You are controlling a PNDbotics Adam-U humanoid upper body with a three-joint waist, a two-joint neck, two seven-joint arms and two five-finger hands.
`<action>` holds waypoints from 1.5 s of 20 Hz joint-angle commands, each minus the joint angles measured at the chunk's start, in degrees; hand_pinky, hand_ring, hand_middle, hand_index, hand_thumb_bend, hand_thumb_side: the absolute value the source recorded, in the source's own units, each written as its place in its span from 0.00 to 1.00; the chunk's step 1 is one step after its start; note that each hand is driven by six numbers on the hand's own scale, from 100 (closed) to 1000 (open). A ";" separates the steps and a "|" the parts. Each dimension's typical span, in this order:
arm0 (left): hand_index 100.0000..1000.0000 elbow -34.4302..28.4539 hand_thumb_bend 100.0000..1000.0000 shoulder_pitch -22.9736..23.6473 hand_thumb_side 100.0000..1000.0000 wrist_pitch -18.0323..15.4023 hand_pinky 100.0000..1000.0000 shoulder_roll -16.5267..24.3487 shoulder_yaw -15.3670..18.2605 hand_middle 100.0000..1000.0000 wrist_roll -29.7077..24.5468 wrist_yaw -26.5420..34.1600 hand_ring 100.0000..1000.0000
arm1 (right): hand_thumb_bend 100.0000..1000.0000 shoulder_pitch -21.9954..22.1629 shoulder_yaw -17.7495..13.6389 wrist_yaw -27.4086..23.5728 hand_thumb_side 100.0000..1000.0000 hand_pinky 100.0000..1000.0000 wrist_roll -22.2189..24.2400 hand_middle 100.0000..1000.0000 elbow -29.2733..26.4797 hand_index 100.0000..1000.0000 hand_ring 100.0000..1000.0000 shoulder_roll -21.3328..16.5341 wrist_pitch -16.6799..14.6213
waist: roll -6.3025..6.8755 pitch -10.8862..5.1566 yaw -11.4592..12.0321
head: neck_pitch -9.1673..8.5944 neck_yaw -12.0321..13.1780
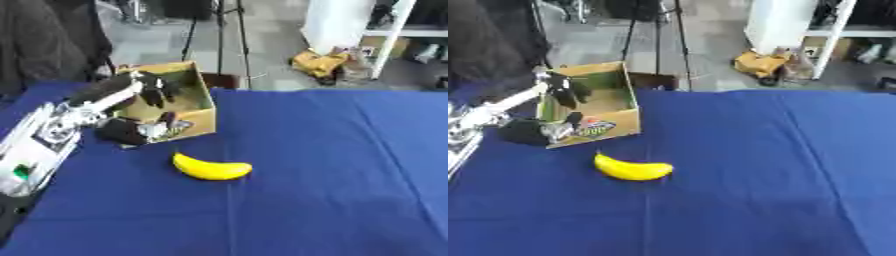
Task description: Pick up objects on the table and place them in the box.
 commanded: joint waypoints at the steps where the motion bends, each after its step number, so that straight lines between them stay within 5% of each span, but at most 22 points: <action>1: 0.81 3.26 0.48 -4.64 0.30 -1.11 0.66 1.17 -4.35 0.65 -4.10 -3.01 0.64 | 0.00 -0.41 -0.11 -0.40 0.61 0.63 0.26 0.60 -1.11 0.70 0.58 -1.44 -0.10 | 0.16 -0.97 -0.32 | 0.73 0.51; 6: 0.81 10.96 0.44 -9.44 0.29 -4.23 0.67 -2.20 -9.17 0.64 -7.28 -7.07 0.64 | 0.00 -0.34 -0.04 -0.45 0.61 0.63 0.36 0.60 -1.09 0.70 0.58 -1.25 -0.12 | 0.23 -1.07 -0.51 | 1.14 0.81; 15: 0.81 21.61 0.39 -11.82 0.24 -10.77 0.68 -8.62 -10.99 0.64 -6.24 -12.70 0.64 | 0.00 -0.25 0.11 -0.60 0.61 0.63 0.54 0.60 -1.03 0.70 0.58 -0.89 -0.13 | -0.05 -1.18 -0.93 | 1.37 1.24; 25: 0.83 27.49 0.61 -11.27 0.31 -13.91 0.72 -11.38 -10.81 0.69 -6.03 -17.38 0.68 | 0.00 -0.21 0.14 -0.73 0.61 0.63 0.68 0.60 -1.00 0.70 0.58 -0.69 -0.16 | -0.18 -1.12 -1.09 | 1.43 1.43; 30: 0.83 28.45 0.60 -11.04 0.30 -14.34 0.72 -11.73 -10.65 0.68 -6.15 -18.77 0.67 | 0.00 -0.15 0.14 -0.75 0.61 0.63 0.67 0.60 -0.98 0.70 0.58 -0.68 -0.16 | -0.21 -1.12 -1.10 | 1.44 1.45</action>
